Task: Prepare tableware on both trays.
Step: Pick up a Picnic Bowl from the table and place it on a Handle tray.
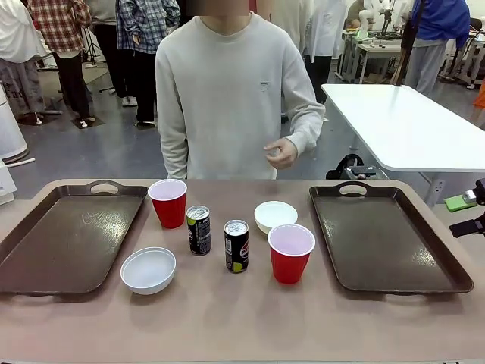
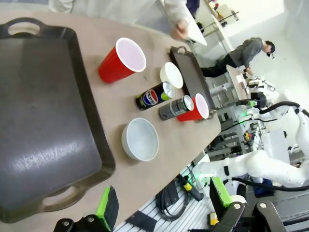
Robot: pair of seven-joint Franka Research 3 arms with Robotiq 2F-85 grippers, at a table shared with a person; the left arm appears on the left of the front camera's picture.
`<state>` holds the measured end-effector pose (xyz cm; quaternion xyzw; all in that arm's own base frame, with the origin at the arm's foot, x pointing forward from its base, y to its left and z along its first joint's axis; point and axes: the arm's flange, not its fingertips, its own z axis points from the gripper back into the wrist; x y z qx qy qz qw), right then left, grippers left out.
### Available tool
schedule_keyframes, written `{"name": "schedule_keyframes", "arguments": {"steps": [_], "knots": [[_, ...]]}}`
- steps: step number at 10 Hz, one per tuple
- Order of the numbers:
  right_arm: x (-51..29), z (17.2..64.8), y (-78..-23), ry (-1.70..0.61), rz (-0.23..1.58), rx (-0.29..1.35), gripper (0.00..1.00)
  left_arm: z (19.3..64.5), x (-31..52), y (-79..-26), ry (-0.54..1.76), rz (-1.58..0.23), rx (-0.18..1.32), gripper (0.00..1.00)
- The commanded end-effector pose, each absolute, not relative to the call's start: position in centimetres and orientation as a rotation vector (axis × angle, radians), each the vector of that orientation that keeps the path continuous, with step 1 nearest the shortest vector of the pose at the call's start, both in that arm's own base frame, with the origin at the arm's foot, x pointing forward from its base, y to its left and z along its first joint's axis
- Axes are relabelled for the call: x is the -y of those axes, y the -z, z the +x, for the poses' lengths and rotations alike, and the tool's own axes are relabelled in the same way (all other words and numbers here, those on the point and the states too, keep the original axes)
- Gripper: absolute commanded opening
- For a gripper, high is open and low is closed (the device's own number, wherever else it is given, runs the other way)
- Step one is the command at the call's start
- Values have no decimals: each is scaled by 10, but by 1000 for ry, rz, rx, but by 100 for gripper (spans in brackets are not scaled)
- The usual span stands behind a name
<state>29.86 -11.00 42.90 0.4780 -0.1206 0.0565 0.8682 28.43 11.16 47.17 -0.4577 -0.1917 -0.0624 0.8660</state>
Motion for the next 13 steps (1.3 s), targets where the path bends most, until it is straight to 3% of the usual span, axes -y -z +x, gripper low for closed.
{"name": "schedule_keyframes", "arguments": {"steps": [1, 9, 13], "knots": [[111, 298, -429, -130, 1013, 257, 100, 284, -114, -472, 132, -982, 414, 100], [110, 299, -429, -119, 1000, 251, 100, 284, -112, -472, 130, -960, 401, 100], [110, 299, -429, -119, 1000, 251, 100, 297, -9, -483, 300, -284, 300, 100]]}}
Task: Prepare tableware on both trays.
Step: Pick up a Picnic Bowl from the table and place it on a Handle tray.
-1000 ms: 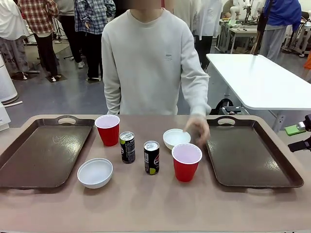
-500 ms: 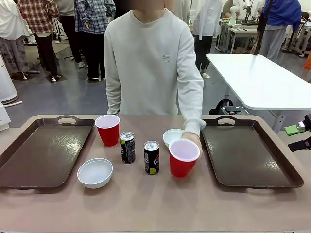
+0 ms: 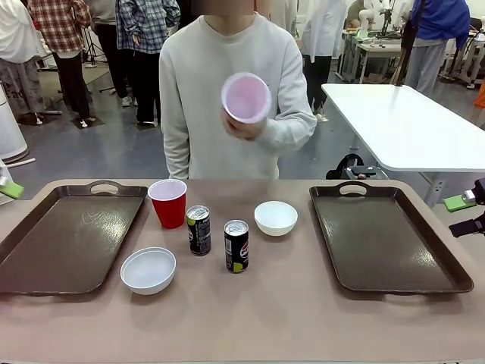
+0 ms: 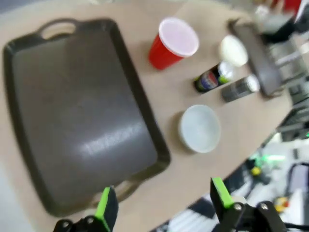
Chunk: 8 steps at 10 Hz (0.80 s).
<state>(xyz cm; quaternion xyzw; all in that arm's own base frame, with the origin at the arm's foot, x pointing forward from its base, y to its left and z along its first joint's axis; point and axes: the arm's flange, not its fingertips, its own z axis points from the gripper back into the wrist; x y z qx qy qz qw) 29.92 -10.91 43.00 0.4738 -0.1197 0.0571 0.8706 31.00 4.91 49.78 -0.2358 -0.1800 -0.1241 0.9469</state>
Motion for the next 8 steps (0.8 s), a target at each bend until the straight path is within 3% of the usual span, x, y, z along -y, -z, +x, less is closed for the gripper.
{"name": "schedule_keyframes", "arguments": {"steps": [1, 3, 5, 8], "knots": [[110, 299, -429, -119, 1000, 251, 100, 298, 26, -479, 371, -184, 276, 100], [110, 299, -429, -119, 1000, 251, 100, 306, 91, -455, 464, -20, 201, 100], [110, 299, -429, -119, 1000, 251, 100, 309, 138, -418, 492, 36, 106, 100], [110, 299, -429, -119, 1000, 251, 100, 298, 180, -366, 549, 76, 125, 100]]}}
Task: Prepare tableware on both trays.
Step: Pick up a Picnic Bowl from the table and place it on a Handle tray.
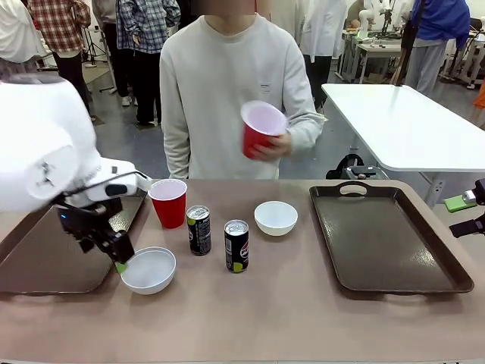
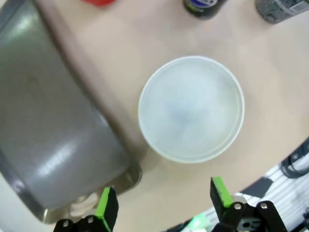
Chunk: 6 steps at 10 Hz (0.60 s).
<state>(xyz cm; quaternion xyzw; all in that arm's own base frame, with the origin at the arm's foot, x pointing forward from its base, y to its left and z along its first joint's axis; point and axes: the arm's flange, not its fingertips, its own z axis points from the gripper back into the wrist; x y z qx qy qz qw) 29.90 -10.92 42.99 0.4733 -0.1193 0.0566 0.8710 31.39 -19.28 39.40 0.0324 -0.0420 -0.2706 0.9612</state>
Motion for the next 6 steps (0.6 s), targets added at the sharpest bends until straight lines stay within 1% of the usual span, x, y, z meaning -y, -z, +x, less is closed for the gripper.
{"name": "schedule_keyframes", "arguments": {"steps": [1, 3, 6], "knots": [[110, 299, -429, -119, 1000, 251, 100, 300, 183, -362, 589, 70, 145, 100], [110, 299, -429, -119, 1000, 251, 100, 311, 182, -355, 628, -9, 177, 100], [110, 299, -429, -119, 1000, 251, 100, 331, 177, -344, 616, -100, 129, 100]]}}
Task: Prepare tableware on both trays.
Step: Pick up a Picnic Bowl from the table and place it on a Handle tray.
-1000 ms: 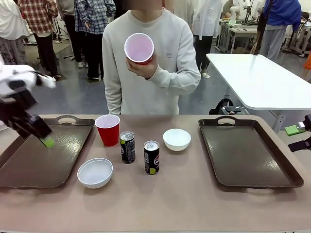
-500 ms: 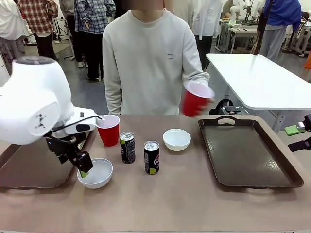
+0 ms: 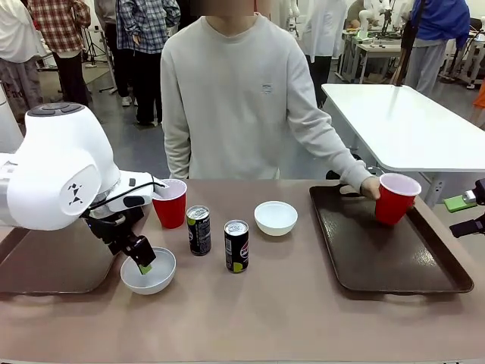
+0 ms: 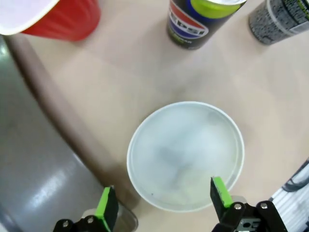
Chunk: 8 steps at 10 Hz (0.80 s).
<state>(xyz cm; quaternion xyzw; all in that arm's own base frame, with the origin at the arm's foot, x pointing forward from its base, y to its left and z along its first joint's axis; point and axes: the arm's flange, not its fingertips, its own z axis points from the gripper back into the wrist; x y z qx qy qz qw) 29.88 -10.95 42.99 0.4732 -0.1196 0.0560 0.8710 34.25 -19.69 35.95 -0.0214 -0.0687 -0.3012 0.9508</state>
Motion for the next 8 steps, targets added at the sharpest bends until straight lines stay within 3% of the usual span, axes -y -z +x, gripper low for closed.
{"name": "schedule_keyframes", "arguments": {"steps": [1, 2, 3, 4, 5, 7, 8], "knots": [[110, 299, -429, -119, 1000, 251, 100, 338, 176, -342, 604, -128, 117, 100], [110, 299, -429, -119, 1000, 251, 100, 344, 176, -339, 604, -132, 118, 100], [110, 299, -429, -119, 1000, 251, 100, 348, 177, -337, 616, -150, 121, 84], [110, 299, -429, -119, 1000, 251, 100, 349, 179, -336, 614, -152, 113, 82], [110, 299, -429, -119, 1000, 251, 100, 347, 181, -336, 619, -151, 112, 66], [110, 299, -429, -119, 1000, 251, 100, 346, 181, -337, 619, -151, 114, 65], [110, 299, -429, -119, 1000, 251, 100, 346, 181, -336, 613, -147, 115, 44]]}}
